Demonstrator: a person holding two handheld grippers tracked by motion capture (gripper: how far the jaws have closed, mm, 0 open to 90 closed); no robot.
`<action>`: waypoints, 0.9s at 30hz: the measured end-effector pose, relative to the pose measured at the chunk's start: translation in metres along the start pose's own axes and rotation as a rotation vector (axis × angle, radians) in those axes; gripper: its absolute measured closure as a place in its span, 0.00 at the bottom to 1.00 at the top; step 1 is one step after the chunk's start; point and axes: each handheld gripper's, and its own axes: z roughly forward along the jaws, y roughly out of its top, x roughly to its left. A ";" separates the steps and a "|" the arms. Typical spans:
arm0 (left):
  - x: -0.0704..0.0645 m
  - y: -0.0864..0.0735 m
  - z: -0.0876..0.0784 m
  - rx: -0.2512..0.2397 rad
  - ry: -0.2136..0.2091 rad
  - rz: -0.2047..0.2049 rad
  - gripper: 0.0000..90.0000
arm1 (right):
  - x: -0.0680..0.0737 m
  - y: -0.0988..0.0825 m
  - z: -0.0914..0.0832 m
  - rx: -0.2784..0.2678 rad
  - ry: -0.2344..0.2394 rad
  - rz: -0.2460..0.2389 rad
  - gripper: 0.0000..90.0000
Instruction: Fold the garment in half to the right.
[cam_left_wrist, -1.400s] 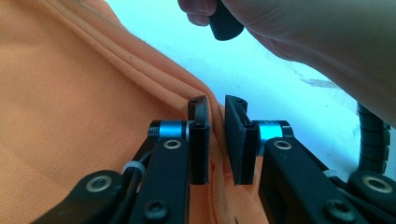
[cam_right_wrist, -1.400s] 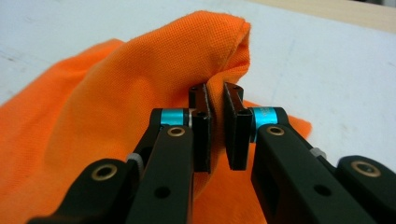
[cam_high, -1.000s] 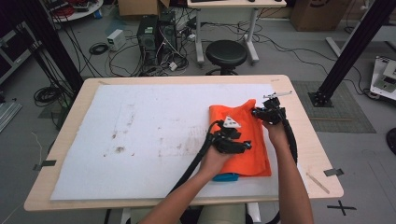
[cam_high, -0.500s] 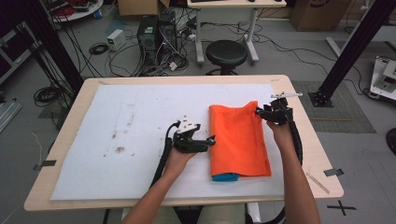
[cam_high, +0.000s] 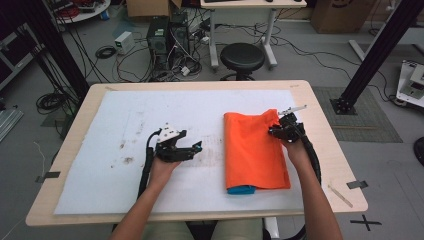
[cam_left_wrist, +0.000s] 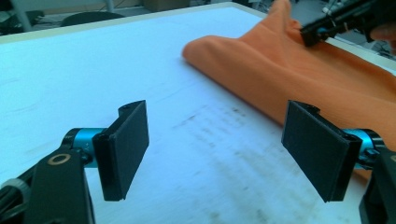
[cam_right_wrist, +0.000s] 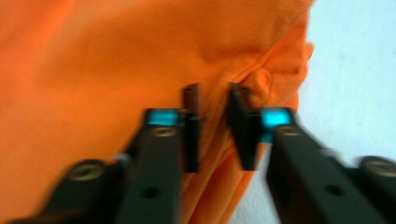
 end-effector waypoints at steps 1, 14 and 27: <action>0.005 -0.001 -0.004 0.000 0.012 -0.005 0.26 | 0.000 -0.001 -0.001 -0.003 -0.011 -0.012 0.96; 0.054 -0.016 -0.059 -0.020 0.123 -0.046 0.26 | -0.014 -0.018 -0.012 0.010 -0.051 0.067 0.93; 0.059 -0.023 -0.071 -0.004 0.123 -0.035 0.26 | -0.020 0.018 -0.009 -0.060 -0.089 0.105 0.74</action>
